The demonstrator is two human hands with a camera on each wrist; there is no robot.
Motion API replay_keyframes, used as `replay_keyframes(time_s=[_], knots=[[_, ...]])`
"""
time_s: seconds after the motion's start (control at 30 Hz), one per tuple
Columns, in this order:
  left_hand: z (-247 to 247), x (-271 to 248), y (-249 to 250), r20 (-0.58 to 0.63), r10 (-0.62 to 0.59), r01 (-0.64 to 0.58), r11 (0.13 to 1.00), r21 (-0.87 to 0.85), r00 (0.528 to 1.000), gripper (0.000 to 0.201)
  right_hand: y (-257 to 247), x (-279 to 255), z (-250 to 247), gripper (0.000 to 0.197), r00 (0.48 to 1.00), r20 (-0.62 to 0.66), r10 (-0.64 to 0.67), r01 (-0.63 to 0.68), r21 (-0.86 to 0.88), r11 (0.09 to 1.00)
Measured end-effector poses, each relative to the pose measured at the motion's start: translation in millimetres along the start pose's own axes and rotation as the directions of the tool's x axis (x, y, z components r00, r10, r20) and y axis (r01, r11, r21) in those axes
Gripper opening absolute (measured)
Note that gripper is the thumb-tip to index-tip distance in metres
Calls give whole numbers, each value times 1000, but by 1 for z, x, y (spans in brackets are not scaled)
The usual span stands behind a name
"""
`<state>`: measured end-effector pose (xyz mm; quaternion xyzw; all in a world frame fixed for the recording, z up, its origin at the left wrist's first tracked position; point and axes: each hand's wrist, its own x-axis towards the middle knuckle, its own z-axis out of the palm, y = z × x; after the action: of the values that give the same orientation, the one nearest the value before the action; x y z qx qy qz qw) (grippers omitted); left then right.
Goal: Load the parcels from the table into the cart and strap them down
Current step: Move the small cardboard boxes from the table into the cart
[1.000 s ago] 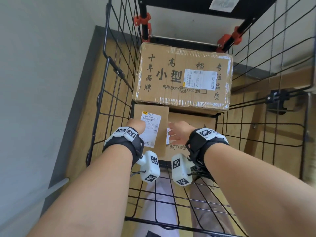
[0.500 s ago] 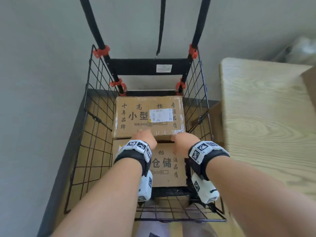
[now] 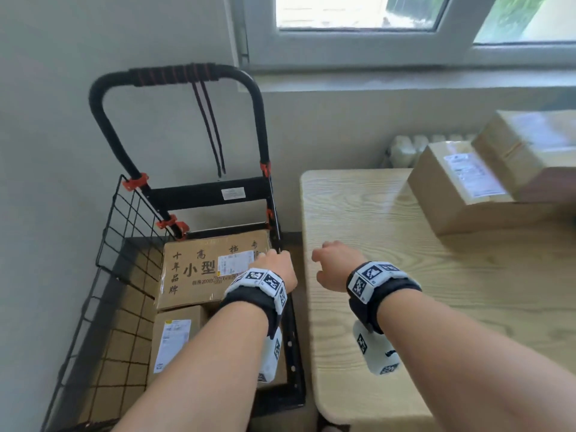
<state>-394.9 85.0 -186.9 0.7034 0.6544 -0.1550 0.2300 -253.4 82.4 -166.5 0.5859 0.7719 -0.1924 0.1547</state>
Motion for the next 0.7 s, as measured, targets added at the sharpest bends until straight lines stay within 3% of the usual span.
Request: replay_keyframes(time_s=[0.27, 0.7], knots=[[-10, -9, 65, 13, 55, -56, 994, 98, 998, 49, 61, -39, 0, 39, 998, 19, 57, -57, -40, 998], [-29, -14, 107, -54, 213, -208, 974, 93, 976, 44, 91, -83, -10, 37, 968, -58, 243, -242, 26, 970]])
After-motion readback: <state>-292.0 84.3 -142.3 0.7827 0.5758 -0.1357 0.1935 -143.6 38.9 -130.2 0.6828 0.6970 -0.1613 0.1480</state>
